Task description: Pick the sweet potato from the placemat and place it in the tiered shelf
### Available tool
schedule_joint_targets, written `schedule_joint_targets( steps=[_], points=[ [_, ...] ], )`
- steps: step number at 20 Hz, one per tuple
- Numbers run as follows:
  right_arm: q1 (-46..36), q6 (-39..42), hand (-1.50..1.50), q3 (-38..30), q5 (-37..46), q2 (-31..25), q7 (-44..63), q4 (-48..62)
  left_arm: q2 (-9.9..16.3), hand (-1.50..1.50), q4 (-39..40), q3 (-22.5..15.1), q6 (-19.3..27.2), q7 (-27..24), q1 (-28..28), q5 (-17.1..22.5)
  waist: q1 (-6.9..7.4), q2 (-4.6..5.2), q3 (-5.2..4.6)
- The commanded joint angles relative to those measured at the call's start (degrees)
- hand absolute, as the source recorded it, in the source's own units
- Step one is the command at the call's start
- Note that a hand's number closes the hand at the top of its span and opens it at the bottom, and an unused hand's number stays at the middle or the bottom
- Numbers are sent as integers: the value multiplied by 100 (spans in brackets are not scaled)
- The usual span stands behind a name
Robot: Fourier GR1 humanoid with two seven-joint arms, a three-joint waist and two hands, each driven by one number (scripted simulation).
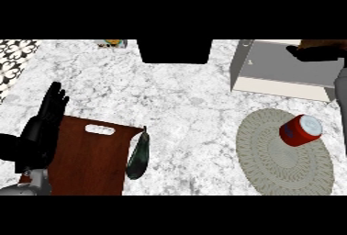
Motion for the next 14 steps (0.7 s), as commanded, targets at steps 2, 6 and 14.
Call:
schedule_joint_targets(
  steps=[2,6,14],
  points=[
    [-301,-71,-150,-146,-185,-73,-368,1013,-165,0,37,40,127,174,-381,38,28,159,27],
    [-668,86,-150,-267,-490,-201,-748,1327,-141,0,72,-92,232,310,-492,-62,32,161,28],
    [-694,-2,-150,-753,-1278,-506,-894,732,-233,0,-54,-89,176,58,-69,-95,-66,110,22]
  ],
)
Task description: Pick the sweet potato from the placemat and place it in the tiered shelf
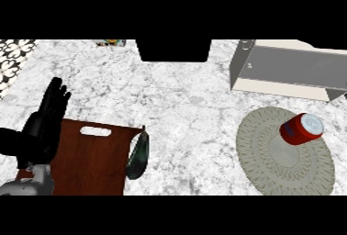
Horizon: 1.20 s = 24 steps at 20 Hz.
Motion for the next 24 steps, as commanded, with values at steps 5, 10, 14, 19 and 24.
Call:
schedule_joint_targets(
  steps=[5,10,14,19,24],
  points=[
    [369,-116,-150,-406,-493,-443,843,-975,-113,0,66,133,-52,-108,179,52,-110,-9,-10],
    [1202,417,-150,-884,-972,-1015,1063,-1256,-200,0,150,134,-90,-379,173,-25,-132,-2,-8],
    [1942,1124,-150,-1139,-1427,-1370,1566,-2172,20,0,-99,299,-136,158,-25,27,-165,-19,-9],
    [2809,1808,-150,-1759,-2235,-1653,1131,-2536,-198,0,-69,150,-77,172,-12,-125,-126,2,-6],
    [3592,2477,-150,-2101,-2757,-1819,1185,-2937,-289,0,14,209,-47,128,-96,-213,-126,3,-7]
  ],
)
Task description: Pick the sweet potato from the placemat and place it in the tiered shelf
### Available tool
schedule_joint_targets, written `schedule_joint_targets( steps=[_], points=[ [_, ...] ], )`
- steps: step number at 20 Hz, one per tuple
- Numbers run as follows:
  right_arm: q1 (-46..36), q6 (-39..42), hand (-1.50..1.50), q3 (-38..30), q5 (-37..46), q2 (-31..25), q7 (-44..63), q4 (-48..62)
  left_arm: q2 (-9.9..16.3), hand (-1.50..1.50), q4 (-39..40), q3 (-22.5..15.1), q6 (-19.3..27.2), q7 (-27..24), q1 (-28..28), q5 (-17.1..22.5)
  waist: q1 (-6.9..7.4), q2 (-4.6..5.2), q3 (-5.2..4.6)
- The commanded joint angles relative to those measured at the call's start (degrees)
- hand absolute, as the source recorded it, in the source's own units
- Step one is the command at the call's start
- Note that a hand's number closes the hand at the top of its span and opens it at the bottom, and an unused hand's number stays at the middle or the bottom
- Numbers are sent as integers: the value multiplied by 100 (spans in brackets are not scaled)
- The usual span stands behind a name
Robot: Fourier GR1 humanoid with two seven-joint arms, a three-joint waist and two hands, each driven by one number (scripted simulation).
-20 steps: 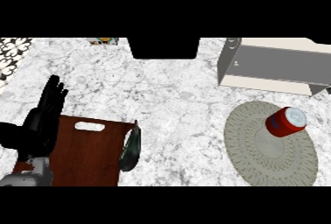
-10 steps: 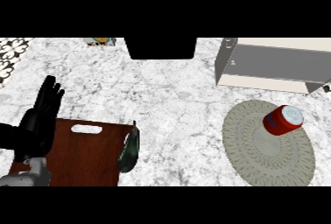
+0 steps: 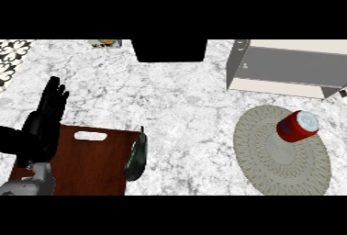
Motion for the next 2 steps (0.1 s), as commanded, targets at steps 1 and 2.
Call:
schedule_joint_targets(
  steps=[1,2],
  points=[
    [619,414,-150,-297,-460,-20,-226,-268,19,0,467,199,-276,-320,-65,136,14,21,-9],
    [474,280,-150,-193,-463,-107,-176,-162,-177,0,-56,-14,-162,-196,222,17,56,20,-8]
  ],
)
